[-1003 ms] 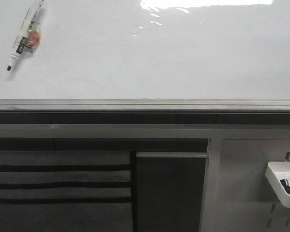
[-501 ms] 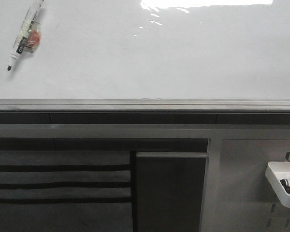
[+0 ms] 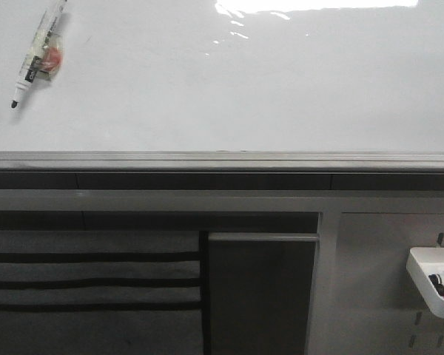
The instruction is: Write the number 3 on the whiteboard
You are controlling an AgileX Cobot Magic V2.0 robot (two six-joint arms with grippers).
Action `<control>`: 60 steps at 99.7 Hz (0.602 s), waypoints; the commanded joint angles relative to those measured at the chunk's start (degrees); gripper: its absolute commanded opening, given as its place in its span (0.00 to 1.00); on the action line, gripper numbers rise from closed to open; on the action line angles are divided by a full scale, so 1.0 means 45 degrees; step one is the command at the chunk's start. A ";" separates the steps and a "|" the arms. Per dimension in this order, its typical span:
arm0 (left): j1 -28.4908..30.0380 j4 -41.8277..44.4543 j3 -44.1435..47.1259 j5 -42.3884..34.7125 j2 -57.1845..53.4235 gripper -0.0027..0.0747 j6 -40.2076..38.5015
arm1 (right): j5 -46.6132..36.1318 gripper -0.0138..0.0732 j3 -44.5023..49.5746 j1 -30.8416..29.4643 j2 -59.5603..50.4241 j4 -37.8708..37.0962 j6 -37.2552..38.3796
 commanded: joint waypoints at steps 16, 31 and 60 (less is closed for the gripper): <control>0.0059 -0.0069 -0.0419 -0.1013 0.0210 0.71 -0.0120 | -0.0918 0.75 -0.0447 -0.0035 0.0170 -0.0043 -0.0084; 0.0059 -0.0205 -0.0419 -0.1013 0.0210 0.67 -0.0120 | -0.0918 0.75 -0.0447 -0.0035 0.0170 -0.0043 -0.0084; 0.0059 -0.0434 -0.0275 -0.1031 0.0270 0.59 -0.0120 | -0.0872 0.75 -0.0241 -0.0035 0.0170 0.0001 -0.0084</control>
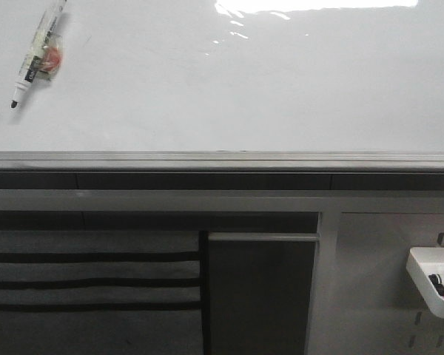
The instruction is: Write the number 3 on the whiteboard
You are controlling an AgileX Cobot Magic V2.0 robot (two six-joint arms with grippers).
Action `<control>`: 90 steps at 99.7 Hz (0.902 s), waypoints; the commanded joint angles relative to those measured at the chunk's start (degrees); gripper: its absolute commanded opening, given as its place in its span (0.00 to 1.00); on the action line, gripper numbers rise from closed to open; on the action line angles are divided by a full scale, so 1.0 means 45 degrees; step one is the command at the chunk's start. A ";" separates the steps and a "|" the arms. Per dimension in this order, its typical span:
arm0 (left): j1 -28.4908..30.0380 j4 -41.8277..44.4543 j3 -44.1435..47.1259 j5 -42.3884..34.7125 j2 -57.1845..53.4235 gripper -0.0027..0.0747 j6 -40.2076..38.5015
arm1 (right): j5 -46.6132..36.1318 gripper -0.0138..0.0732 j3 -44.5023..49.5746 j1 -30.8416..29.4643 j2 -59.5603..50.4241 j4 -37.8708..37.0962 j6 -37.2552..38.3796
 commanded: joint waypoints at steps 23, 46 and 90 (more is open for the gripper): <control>-0.0202 -0.0601 -0.0558 -0.0405 0.1611 0.54 0.0926 | 0.0902 0.75 -0.1174 0.0448 0.0537 0.0134 -0.0870; -0.1390 -0.1068 -0.1272 -0.0286 0.4322 0.49 0.2415 | 0.2109 0.75 -0.2351 0.2787 0.1925 0.1441 -0.2289; -0.2764 0.0046 -0.2310 -0.4174 0.9939 0.38 0.2455 | 0.0165 0.75 -0.2385 0.4927 0.3808 0.1419 -0.2537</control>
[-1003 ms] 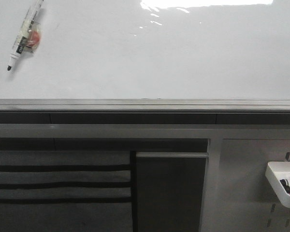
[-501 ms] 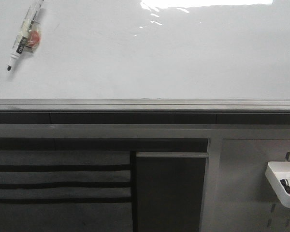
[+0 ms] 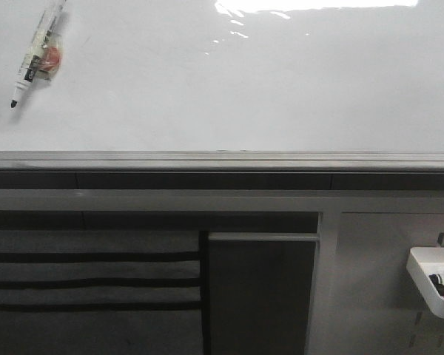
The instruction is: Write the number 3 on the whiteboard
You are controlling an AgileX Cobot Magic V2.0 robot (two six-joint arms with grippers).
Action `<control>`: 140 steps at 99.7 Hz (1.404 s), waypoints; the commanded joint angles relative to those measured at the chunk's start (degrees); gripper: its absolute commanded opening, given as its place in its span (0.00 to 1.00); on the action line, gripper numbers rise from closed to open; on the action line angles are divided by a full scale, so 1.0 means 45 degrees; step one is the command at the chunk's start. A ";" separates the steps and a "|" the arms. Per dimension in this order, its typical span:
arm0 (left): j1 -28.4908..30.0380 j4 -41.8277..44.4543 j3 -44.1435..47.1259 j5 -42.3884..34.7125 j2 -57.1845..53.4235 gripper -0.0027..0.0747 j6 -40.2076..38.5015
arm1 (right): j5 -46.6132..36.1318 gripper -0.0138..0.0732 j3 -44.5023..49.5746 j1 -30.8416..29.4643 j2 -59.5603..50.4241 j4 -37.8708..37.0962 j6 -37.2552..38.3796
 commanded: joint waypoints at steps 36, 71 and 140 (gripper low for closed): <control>-0.0368 0.0278 -0.1415 -0.3769 0.3286 0.31 0.0027 | -0.1385 0.75 -0.0469 0.0022 0.0441 -0.0123 -0.0133; -0.0480 0.0798 -0.1513 -0.5067 0.4411 0.28 0.0027 | -0.1385 0.75 -0.0469 0.0022 0.0441 -0.0123 -0.0133; -0.0480 0.0751 -0.1513 -0.5165 0.4428 0.01 0.0027 | -0.1385 0.75 -0.0469 0.0022 0.0441 -0.0123 -0.0133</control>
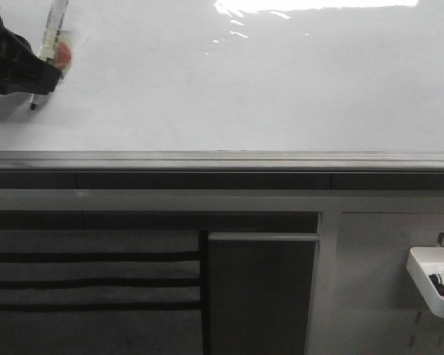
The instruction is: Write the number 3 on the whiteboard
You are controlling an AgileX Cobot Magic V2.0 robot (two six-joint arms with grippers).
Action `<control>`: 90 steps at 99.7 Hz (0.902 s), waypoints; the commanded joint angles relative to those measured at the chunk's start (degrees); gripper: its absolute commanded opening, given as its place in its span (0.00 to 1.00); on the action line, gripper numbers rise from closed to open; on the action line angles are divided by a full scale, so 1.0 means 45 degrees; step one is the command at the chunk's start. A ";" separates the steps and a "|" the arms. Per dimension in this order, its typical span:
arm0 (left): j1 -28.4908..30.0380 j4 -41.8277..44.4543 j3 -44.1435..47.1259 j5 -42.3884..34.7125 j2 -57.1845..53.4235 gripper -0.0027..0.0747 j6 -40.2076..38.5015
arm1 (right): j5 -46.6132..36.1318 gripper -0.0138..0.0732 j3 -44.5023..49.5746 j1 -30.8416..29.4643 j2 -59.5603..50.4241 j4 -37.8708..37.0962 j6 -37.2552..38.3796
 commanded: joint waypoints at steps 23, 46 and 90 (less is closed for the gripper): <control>-0.0092 -0.0044 -0.0400 -0.1164 -0.0143 0.01 0.0027 | -0.1028 0.75 -0.0469 0.0022 0.0038 -0.0123 -0.0133; -0.0092 -0.0044 -0.0400 -0.1136 -0.0030 0.01 0.0027 | -0.1028 0.75 -0.0469 0.0022 0.0038 -0.0123 -0.0133; -0.0092 -0.0044 -0.0400 -0.1136 -0.0030 0.04 0.0027 | -0.1028 0.75 -0.0469 0.0022 0.0038 -0.0123 -0.0133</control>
